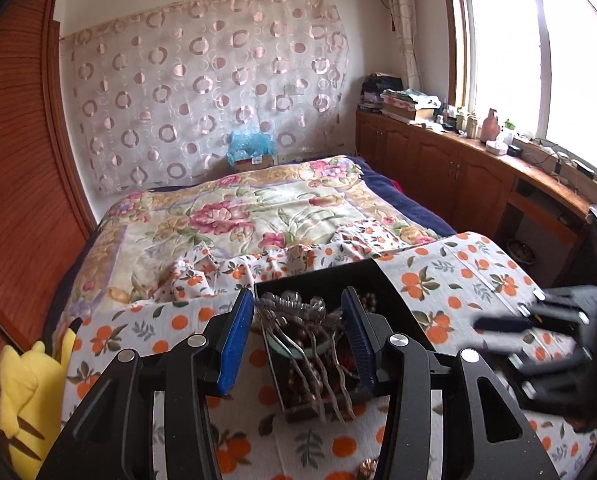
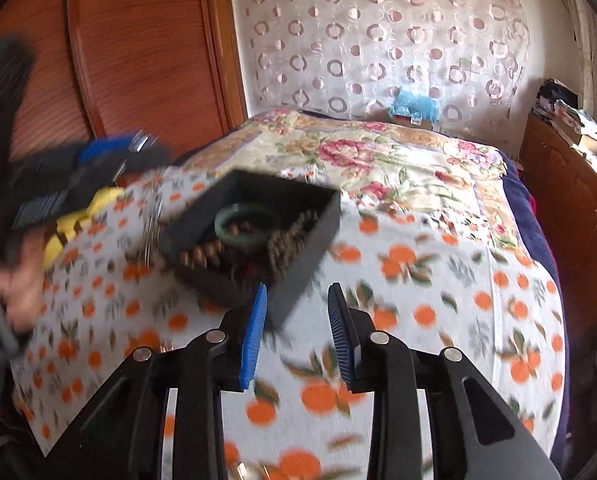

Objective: Organize jewelry
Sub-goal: 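Carry the hair comb and green earring over the box and open both grippers, then grasp the gold ring with the right gripper while the left gripper grasps a small brooch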

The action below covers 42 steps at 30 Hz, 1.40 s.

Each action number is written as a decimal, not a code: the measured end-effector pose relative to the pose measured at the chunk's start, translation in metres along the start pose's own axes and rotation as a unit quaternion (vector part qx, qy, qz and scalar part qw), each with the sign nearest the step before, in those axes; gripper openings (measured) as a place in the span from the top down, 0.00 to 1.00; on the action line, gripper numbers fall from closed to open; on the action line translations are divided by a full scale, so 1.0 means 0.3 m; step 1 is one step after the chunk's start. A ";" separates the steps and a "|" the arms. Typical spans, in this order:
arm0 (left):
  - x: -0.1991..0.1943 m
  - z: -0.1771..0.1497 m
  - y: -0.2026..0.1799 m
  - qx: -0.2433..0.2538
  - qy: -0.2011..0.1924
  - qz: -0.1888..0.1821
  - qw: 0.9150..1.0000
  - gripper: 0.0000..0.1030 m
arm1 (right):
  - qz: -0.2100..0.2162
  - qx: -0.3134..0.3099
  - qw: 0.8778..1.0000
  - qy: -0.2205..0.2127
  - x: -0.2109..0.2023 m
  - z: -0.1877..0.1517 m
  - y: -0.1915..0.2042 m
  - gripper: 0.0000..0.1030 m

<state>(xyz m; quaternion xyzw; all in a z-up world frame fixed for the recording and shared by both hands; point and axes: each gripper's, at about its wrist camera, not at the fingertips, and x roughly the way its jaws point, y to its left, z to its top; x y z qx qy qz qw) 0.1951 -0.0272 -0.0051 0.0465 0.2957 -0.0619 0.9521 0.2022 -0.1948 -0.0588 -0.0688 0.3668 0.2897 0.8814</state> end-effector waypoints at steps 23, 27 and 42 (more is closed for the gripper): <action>-0.048 -0.145 -0.033 0.019 0.036 -0.033 0.999 0.59 | 0.017 -0.054 0.997 0.052 -0.086 -0.302 0.126 0.67; -0.072 -0.223 -0.057 0.027 0.050 -0.049 0.997 0.59 | 0.002 -0.061 0.996 0.065 -0.063 -0.319 0.129 0.67; -0.020 -0.401 -0.098 0.035 0.112 -0.073 0.990 0.59 | -0.001 -0.048 0.998 0.042 -0.081 -0.291 0.107 0.74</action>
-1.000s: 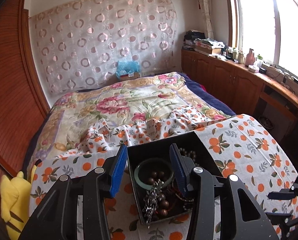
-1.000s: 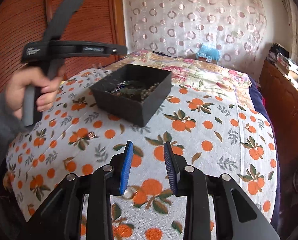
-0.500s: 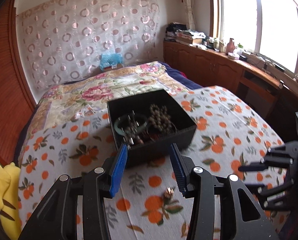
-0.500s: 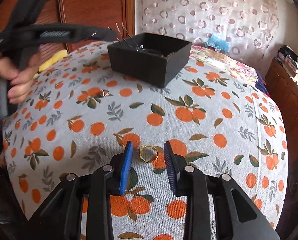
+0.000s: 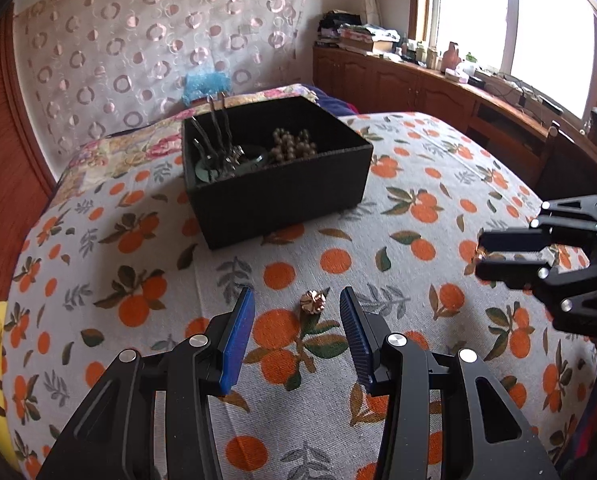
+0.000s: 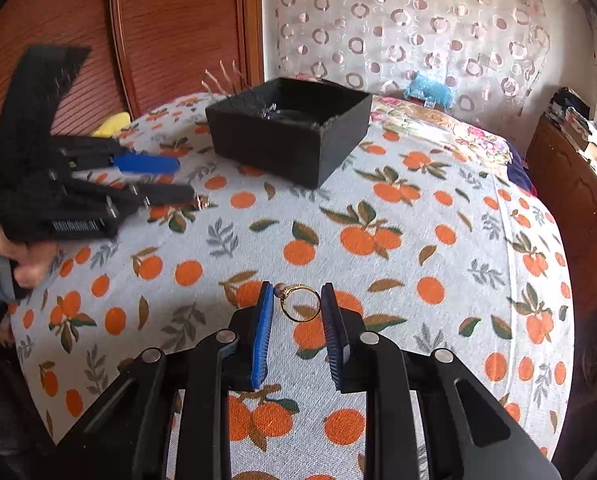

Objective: Organize jewelry
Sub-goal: 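Grasp the gold ring with the right gripper while the left gripper grasps a small brooch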

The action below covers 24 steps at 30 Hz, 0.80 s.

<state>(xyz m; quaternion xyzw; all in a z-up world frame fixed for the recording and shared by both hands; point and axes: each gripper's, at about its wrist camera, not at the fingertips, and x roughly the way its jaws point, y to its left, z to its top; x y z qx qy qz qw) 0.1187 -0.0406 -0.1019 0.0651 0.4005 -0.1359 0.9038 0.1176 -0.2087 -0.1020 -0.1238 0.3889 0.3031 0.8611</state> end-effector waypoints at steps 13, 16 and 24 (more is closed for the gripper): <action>0.037 0.004 -0.008 0.011 0.016 0.000 1.000 0.88 | -0.003 -0.008 1.000 -0.015 -0.019 0.033 0.024 0.74; 0.033 0.006 -0.009 0.010 0.016 0.005 1.000 0.88 | -0.003 -0.010 1.000 -0.018 -0.020 0.046 0.030 0.74; -0.027 0.038 0.005 -0.005 -0.014 0.008 1.000 0.88 | -0.007 -0.006 0.999 -0.033 -0.019 0.108 0.013 0.74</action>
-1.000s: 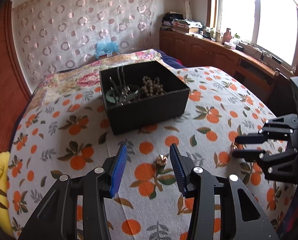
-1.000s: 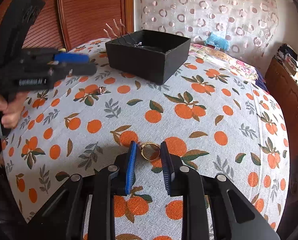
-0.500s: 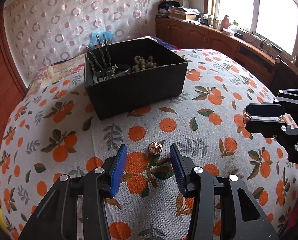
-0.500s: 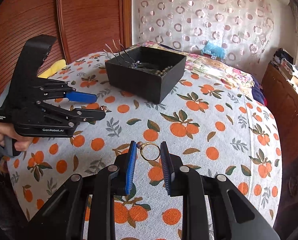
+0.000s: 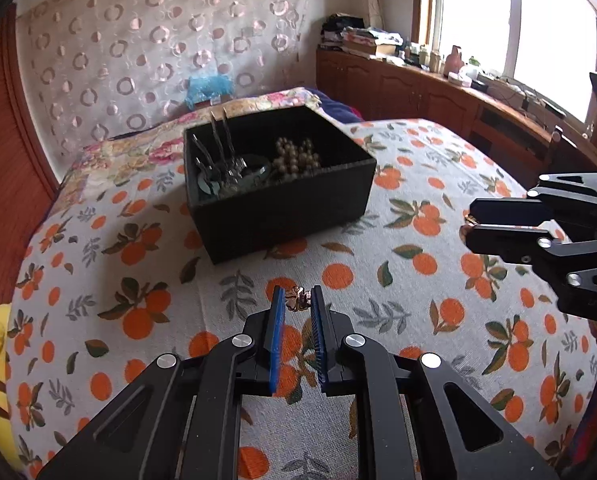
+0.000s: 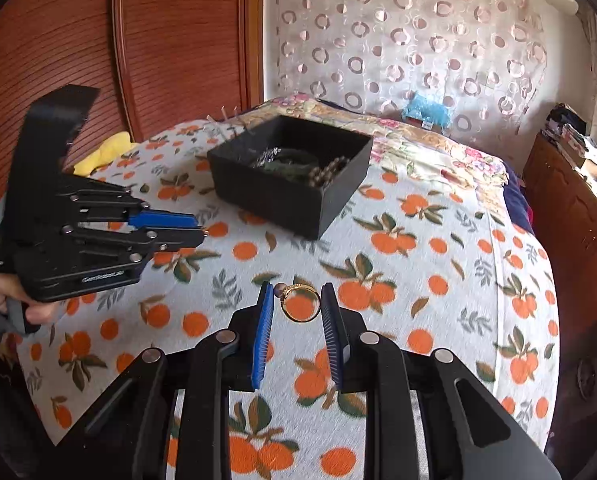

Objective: Organize jewelry
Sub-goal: 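Grasp the gold ring with the right gripper while the left gripper grasps a small brooch, then lower the gold ring and brooch into the box and open both grippers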

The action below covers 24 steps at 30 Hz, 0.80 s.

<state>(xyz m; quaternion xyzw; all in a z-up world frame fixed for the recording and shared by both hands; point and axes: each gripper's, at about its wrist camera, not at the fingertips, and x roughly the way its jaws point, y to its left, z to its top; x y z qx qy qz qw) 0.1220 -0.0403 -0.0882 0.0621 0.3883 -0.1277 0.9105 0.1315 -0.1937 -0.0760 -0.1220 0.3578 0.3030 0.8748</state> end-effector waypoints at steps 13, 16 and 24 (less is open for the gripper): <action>-0.060 0.105 0.051 -0.013 -0.041 0.018 0.999 0.88 | 0.015 0.023 0.999 -0.030 0.082 0.199 -0.044 0.74; -0.067 0.132 0.068 -0.017 -0.048 0.020 0.998 0.88 | 0.015 0.024 0.999 -0.030 0.115 0.241 -0.045 0.74; -0.111 0.227 0.104 -0.027 -0.075 0.024 0.997 0.88 | 0.015 0.029 0.999 -0.029 0.195 0.313 -0.063 0.73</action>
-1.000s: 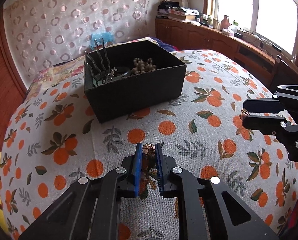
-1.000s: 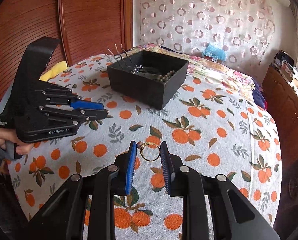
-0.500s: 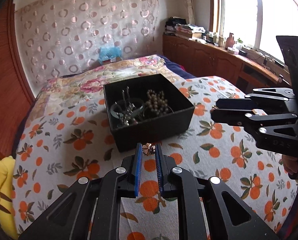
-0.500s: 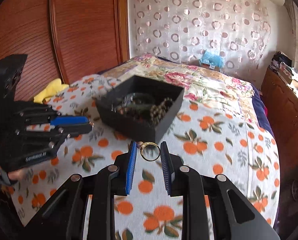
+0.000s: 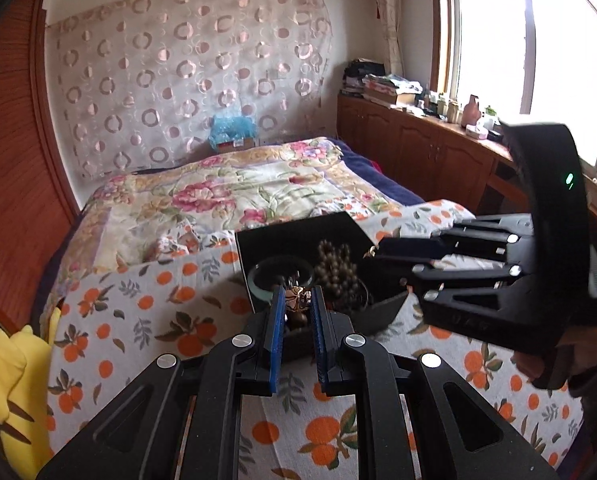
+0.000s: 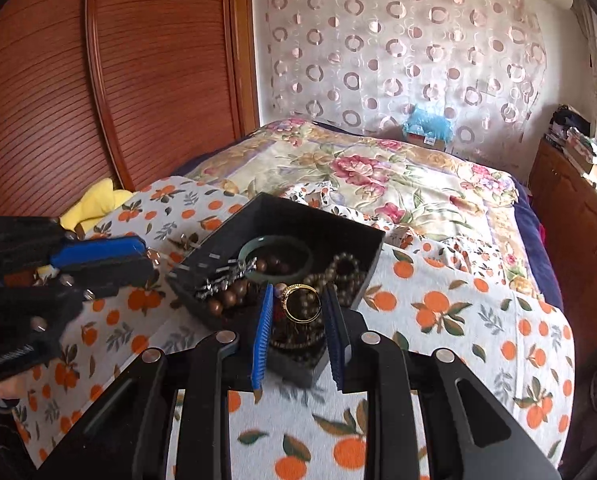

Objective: Organize jewelry
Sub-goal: 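Lower the gold ring and brooch into the box and open both grippers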

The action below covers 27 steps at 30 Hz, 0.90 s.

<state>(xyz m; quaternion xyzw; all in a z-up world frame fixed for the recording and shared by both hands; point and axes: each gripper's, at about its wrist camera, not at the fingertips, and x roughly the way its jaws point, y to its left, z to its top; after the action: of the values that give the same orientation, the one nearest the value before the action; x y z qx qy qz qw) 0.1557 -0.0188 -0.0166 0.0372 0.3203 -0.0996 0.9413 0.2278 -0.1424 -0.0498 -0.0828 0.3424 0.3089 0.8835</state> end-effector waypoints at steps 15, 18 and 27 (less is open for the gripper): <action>0.115 0.135 -0.016 0.004 -0.001 0.016 1.000 0.88 | 0.007 0.027 1.000 -0.010 -0.040 -0.035 -0.049 0.73; 0.132 0.133 -0.014 -0.009 0.003 0.014 1.000 0.73 | -0.004 0.027 1.000 -0.014 -0.070 -0.061 -0.049 0.73; 0.070 0.059 -0.030 -0.017 -0.006 0.025 1.000 0.36 | -0.017 0.056 0.998 -0.038 -0.172 -0.145 -0.069 0.72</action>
<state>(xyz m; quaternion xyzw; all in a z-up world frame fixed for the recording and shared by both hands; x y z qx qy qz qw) 0.1806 -0.0335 -0.0154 0.0287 0.3154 -0.0706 0.9459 0.1866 -0.1998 -0.0501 -0.0269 0.3237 0.2768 0.9044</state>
